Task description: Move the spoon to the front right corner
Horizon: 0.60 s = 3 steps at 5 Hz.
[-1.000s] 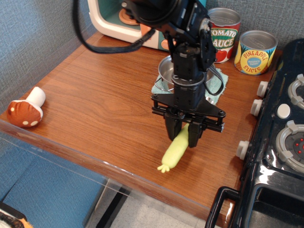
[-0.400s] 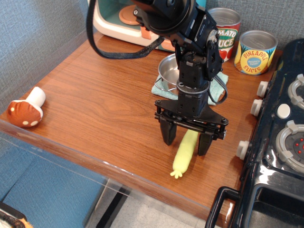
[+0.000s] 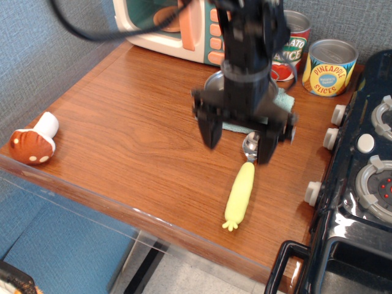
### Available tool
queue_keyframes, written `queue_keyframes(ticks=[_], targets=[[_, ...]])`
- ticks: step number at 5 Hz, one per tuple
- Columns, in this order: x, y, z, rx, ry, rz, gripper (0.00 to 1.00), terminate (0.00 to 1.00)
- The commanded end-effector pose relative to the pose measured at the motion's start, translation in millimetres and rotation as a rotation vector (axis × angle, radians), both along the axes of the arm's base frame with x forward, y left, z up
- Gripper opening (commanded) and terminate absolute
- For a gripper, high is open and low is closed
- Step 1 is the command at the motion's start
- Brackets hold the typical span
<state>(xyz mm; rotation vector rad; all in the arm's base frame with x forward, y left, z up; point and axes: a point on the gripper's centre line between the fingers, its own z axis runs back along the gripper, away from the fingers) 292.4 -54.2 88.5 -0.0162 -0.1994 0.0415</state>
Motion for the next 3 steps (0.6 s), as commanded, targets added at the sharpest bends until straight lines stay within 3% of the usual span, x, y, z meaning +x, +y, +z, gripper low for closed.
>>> queue_keyframes(ticks=[1,2,3], targets=[[-4.8,4.6,27.2,-0.017,-0.06,-0.006,1.0,0.0],[-4.8,4.6,27.2,-0.017,-0.06,-0.006,1.0,0.0],[-4.8,4.6,27.2,-0.017,-0.06,-0.006,1.0,1.0]])
